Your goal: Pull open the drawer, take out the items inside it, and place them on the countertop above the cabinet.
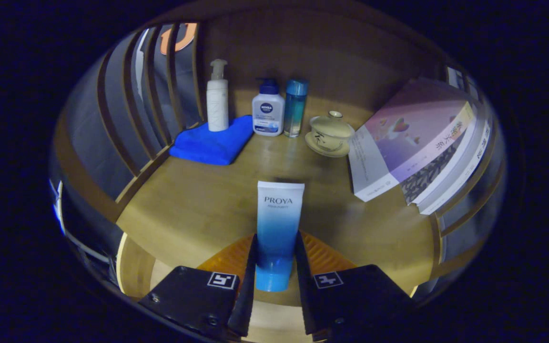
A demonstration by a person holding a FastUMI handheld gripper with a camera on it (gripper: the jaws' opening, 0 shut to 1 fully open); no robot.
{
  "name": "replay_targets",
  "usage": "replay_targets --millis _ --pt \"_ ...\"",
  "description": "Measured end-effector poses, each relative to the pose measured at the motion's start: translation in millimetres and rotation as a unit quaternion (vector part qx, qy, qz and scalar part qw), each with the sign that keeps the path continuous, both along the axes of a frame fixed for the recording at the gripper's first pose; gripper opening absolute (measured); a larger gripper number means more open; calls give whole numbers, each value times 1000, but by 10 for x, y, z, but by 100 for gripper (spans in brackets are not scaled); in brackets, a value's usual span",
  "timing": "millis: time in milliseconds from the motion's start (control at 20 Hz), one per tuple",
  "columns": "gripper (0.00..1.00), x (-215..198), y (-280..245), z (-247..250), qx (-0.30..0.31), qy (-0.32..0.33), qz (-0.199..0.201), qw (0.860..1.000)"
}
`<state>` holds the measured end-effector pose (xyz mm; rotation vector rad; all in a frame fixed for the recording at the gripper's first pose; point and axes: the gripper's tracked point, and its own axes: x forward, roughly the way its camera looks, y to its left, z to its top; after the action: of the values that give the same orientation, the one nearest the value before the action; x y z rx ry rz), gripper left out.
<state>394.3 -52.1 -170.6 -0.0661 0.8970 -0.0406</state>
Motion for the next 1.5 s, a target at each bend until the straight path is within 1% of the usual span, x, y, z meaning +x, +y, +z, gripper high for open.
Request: replay_targets --millis 150,200,300,400,450,600,850,950,1200,1350,1500 --pt "45 41 -21 -53 0 -11 -14 1000" --pt "48 25 -7 -71 9 -10 -19 1000" --pt "55 -12 -12 -18 21 -18 -29 999" --pt "56 -104 7 105 35 -31 -34 998" --pt "57 -172 28 181 41 -37 -33 998" --pt "63 -416 135 434 54 -67 -18 996" --pt "79 -1003 451 754 68 -110 28 991" --pt "79 -1245 563 851 73 -134 43 987" --pt "79 -1852 756 922 109 -190 42 975" --pt "79 -2120 695 957 96 -237 41 966" --pt "78 -2418 653 845 86 -266 38 959"
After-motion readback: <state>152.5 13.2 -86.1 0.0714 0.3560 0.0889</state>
